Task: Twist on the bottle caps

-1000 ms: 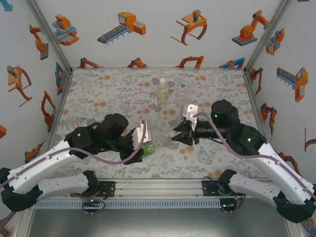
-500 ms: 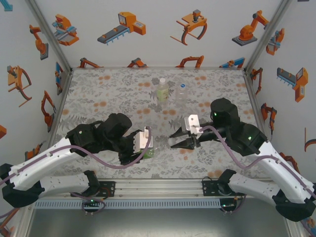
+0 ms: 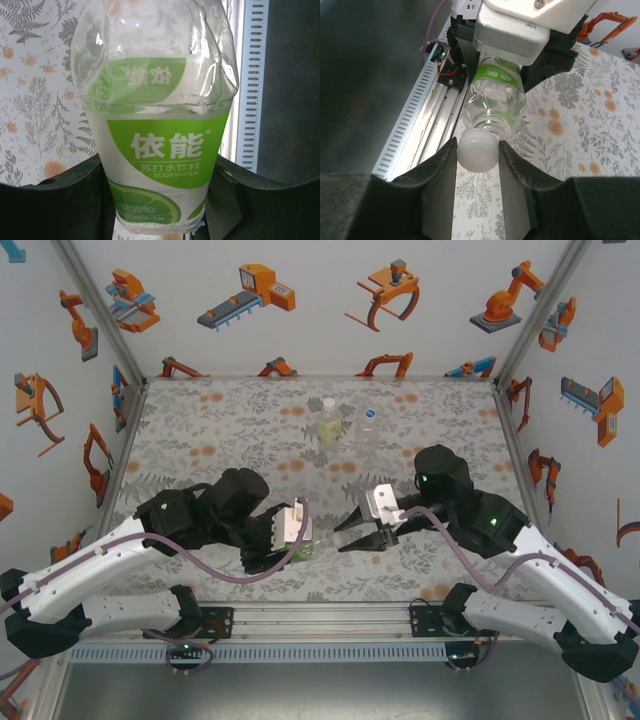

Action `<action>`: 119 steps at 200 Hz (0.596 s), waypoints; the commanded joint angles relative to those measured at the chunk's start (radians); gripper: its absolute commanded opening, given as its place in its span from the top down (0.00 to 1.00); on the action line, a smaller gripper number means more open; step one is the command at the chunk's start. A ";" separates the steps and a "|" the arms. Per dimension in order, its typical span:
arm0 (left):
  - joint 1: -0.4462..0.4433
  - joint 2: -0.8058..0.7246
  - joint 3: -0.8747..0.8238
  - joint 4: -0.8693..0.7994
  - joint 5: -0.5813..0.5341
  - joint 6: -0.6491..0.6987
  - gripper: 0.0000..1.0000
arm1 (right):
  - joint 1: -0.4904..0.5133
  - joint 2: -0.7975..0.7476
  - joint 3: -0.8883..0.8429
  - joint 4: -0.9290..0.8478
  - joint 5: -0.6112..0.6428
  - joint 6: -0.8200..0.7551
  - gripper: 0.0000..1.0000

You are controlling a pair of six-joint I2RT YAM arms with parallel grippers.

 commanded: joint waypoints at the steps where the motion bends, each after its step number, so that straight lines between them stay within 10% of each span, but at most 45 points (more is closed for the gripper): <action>1: -0.005 -0.009 0.030 0.044 0.046 0.023 1.00 | 0.025 -0.006 -0.022 0.074 0.038 0.003 1.00; 119: -0.012 0.011 0.046 0.053 0.071 0.045 1.00 | 0.061 -0.045 -0.043 0.148 0.207 0.000 1.00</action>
